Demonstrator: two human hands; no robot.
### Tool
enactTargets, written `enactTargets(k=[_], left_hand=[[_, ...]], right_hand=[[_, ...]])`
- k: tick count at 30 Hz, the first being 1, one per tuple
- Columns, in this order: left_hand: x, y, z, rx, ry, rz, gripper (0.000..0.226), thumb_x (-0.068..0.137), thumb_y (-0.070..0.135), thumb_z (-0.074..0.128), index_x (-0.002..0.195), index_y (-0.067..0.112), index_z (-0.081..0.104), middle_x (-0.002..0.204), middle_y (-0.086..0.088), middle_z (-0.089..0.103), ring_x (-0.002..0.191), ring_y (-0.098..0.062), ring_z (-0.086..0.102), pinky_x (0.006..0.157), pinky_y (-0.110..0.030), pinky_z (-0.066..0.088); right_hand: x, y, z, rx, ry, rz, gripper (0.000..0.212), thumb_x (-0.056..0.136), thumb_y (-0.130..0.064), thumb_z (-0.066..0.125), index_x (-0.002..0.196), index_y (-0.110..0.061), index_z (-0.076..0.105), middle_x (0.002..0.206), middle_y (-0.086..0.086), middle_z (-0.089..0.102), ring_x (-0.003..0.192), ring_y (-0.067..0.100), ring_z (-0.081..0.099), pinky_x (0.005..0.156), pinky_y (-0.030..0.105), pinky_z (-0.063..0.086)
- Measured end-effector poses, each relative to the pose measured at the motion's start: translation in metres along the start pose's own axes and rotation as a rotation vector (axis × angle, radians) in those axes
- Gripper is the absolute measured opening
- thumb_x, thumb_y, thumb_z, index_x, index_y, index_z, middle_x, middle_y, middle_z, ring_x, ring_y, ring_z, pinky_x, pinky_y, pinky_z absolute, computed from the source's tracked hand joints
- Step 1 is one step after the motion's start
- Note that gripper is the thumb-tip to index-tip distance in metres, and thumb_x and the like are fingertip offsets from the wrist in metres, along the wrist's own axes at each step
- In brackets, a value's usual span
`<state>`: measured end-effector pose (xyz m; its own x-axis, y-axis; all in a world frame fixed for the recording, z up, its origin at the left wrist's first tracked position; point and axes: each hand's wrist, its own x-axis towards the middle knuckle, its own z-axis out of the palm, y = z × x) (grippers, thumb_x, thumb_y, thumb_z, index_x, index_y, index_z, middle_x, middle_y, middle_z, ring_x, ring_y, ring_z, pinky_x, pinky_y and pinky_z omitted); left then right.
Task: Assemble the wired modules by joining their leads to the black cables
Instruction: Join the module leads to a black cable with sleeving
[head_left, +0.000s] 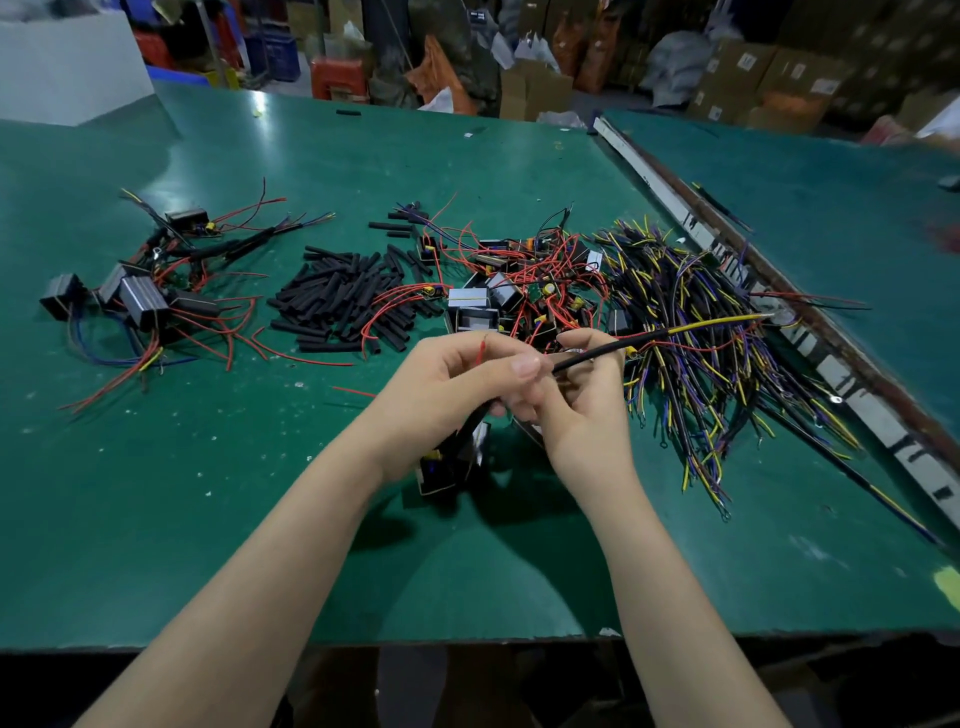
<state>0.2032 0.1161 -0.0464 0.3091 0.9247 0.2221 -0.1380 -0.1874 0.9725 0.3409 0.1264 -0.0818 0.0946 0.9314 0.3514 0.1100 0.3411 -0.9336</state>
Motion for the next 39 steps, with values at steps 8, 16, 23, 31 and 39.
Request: enactTargets(k=[8,16,23,31,39], left_hand=[[-0.005,-0.01,-0.002,0.0,0.006,-0.052,0.013,0.082,0.02,0.062,0.079,0.021,0.075,0.061,0.004,0.066,0.054,-0.007,0.056,0.055,-0.015,0.044],[-0.004,-0.01,0.0,0.011,0.166,-0.084,0.015,0.09,0.007,0.059,0.076,0.011,0.064,0.052,0.008,0.054,0.044,-0.006,0.039,0.042,-0.014,0.032],[-0.005,-0.009,0.001,0.02,0.176,-0.074,0.015,0.091,0.006,0.057,0.078,0.011,0.063,0.052,0.009,0.052,0.045,-0.007,0.035,0.043,-0.015,0.028],[-0.005,-0.012,-0.001,-0.001,0.144,-0.033,0.02,0.092,0.005,0.056,0.076,0.015,0.062,0.054,0.006,0.053,0.044,-0.007,0.033,0.043,-0.015,0.027],[-0.004,-0.014,0.002,0.064,0.128,-0.008,0.023,0.086,0.028,0.046,0.077,0.016,0.063,0.054,0.005,0.054,0.041,-0.004,0.033,0.04,-0.011,0.027]], right_hand=[[0.003,-0.013,-0.005,0.301,0.173,0.073,0.032,0.091,0.007,0.048,0.102,-0.022,0.043,0.064,-0.009,0.062,0.05,0.002,0.047,0.048,0.015,0.038],[-0.002,-0.023,-0.009,0.434,0.1,0.116,0.032,0.082,-0.002,0.051,0.107,-0.021,0.046,0.062,-0.005,0.062,0.043,0.004,0.039,0.041,0.014,0.031],[-0.005,-0.019,-0.001,0.305,-0.007,0.05,0.034,0.081,-0.01,0.055,0.109,-0.026,0.045,0.068,-0.009,0.06,0.049,0.0,0.044,0.048,0.012,0.036],[-0.004,-0.017,-0.002,0.242,0.023,0.034,0.033,0.083,-0.016,0.058,0.109,-0.029,0.045,0.072,-0.015,0.061,0.059,0.006,0.047,0.055,0.016,0.04],[-0.007,-0.022,-0.003,0.351,0.013,0.06,0.031,0.09,-0.001,0.056,0.109,-0.024,0.046,0.069,-0.005,0.063,0.047,0.004,0.044,0.046,0.015,0.037]])
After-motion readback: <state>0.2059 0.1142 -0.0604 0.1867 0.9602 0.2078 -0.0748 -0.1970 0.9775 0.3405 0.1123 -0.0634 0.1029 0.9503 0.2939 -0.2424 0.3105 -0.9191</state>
